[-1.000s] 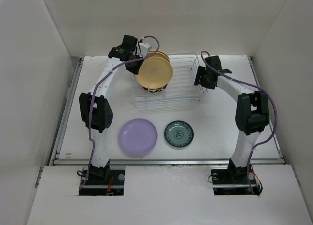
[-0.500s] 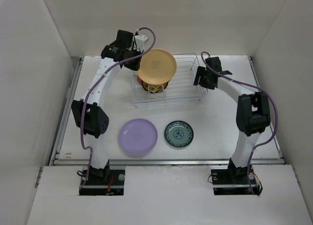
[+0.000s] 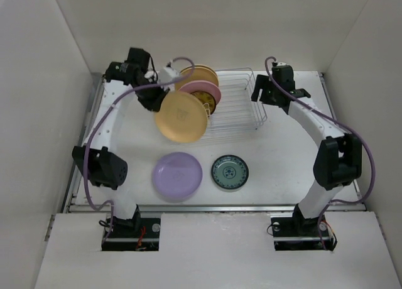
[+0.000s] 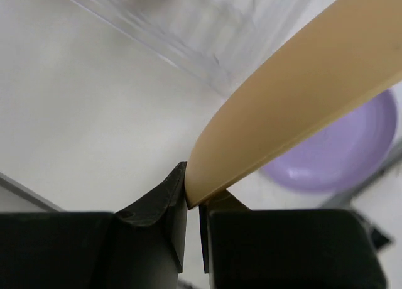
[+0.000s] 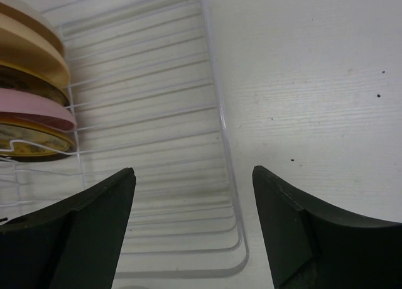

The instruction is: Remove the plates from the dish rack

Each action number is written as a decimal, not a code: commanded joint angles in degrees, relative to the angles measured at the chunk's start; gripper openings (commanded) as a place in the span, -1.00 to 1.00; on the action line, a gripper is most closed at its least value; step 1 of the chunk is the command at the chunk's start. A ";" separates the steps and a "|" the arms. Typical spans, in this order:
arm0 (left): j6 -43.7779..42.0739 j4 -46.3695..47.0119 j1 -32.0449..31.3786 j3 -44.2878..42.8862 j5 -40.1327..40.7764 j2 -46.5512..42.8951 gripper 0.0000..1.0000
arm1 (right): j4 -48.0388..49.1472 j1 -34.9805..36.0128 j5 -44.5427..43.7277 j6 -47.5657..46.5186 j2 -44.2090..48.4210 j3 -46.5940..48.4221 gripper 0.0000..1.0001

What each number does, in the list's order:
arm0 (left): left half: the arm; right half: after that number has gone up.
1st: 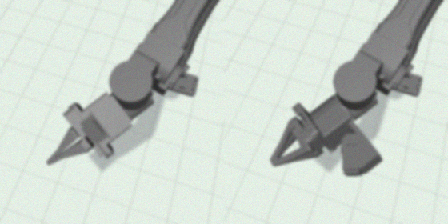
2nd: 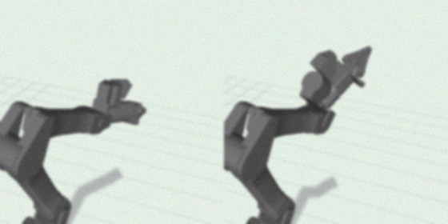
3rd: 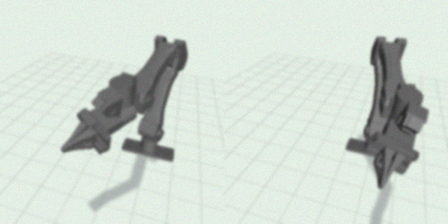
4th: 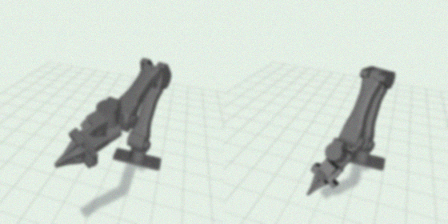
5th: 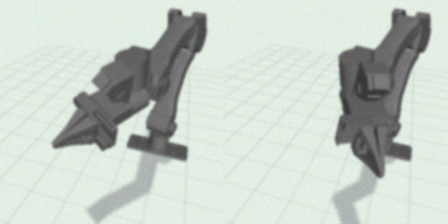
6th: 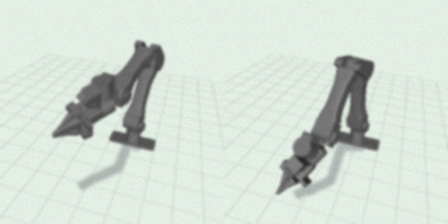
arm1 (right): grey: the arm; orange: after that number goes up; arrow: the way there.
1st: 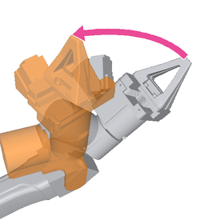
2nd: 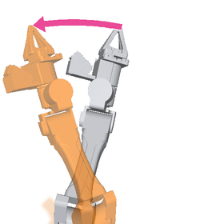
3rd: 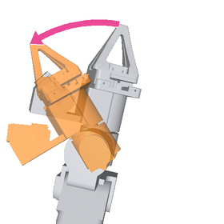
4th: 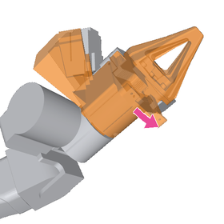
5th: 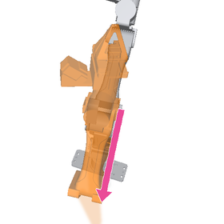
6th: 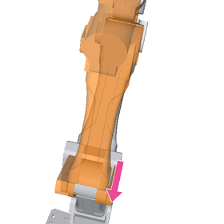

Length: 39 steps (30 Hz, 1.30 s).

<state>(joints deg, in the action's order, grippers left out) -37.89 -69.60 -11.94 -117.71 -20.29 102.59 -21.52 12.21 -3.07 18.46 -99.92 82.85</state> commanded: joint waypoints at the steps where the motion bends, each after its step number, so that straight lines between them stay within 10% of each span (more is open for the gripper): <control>1: -16.50 -21.63 -4.83 16.60 6.02 -5.19 -1.00 | 2.53 2.37 -1.59 -3.25 2.27 0.82 0.62; 10: -9.41 -16.63 -13.54 30.78 9.22 -2.21 -1.00 | 1.30 5.81 -0.53 -3.25 1.75 3.89 0.62; 16: -8.09 -12.76 -13.54 32.28 12.03 -0.98 -0.16 | 1.21 9.93 1.66 -7.99 1.75 5.83 0.64; 21: -7.46 -11.61 -13.54 32.37 10.63 -0.98 0.06 | 1.92 12.49 6.49 -11.34 2.27 6.98 0.64; 32: 11.58 3.32 1.04 16.56 -4.32 -0.82 0.08 | 2.53 18.02 13.98 -16.70 -9.76 18.30 0.00; 39: 26.80 6.67 1.57 1.89 -3.53 13.68 0.17 | 0.95 19.16 9.32 -17.23 -18.37 26.83 -0.03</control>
<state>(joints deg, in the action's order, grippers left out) -20.08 -64.88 -9.69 -111.26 -22.24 111.24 -21.30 30.55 8.43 2.48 -117.25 104.88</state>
